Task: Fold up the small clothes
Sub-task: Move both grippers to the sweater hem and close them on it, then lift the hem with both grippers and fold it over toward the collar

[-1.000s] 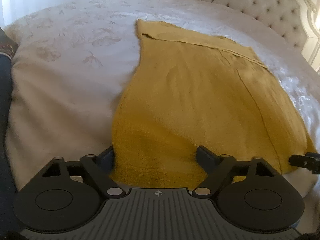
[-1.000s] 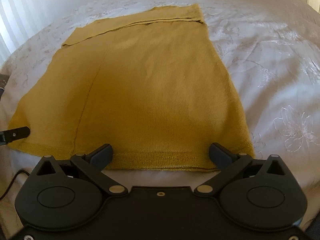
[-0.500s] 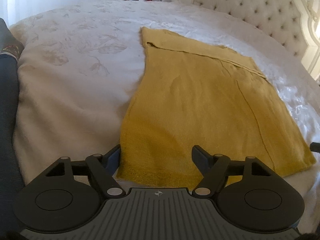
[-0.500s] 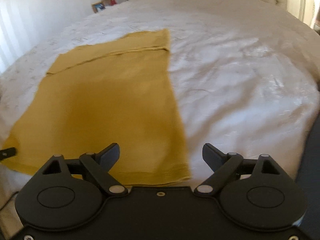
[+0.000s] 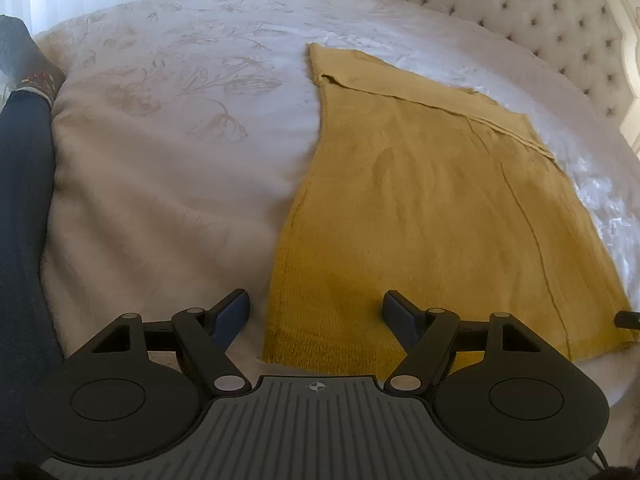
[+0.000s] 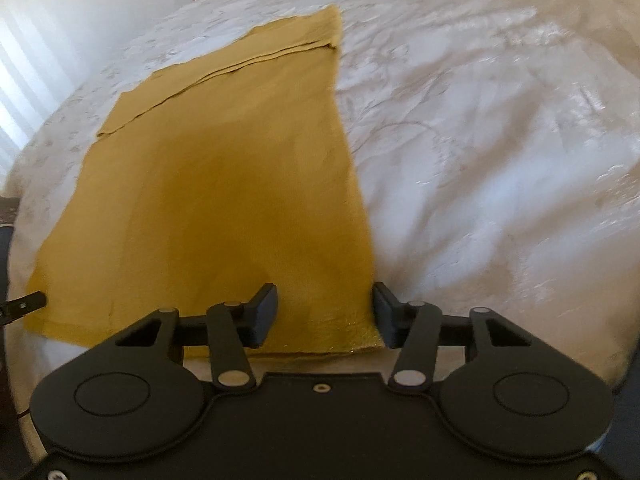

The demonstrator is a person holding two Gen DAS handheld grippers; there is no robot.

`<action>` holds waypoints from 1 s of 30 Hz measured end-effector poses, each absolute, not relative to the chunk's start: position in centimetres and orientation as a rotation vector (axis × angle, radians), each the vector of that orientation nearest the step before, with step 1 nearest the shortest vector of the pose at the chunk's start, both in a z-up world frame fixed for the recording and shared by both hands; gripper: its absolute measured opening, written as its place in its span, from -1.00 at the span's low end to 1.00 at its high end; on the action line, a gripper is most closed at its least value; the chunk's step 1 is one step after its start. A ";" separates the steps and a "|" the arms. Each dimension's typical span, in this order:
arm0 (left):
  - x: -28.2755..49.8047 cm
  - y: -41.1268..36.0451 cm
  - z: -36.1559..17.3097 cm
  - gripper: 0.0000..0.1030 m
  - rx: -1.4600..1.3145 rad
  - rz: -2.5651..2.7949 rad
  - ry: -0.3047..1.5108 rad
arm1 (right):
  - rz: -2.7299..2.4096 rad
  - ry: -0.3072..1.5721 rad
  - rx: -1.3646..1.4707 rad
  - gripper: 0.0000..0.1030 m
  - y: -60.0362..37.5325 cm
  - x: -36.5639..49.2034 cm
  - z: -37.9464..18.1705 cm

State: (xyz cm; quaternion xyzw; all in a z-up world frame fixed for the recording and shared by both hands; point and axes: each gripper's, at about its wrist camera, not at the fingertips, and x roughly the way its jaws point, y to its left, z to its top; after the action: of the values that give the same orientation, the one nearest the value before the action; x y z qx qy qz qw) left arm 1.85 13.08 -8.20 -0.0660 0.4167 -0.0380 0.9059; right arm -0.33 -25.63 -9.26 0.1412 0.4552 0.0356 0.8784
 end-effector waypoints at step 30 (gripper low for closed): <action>3.1 15.0 -8.8 -0.38 -0.258 -0.180 0.905 | 0.110 0.962 0.367 -0.49 -26.4 -0.6 -9.4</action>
State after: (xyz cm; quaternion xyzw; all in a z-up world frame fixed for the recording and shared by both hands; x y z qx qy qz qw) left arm 3.09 14.98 -8.84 -0.1241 0.4353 -0.0868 0.8875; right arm -0.56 -26.42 -9.39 0.1756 0.4598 0.0526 0.8689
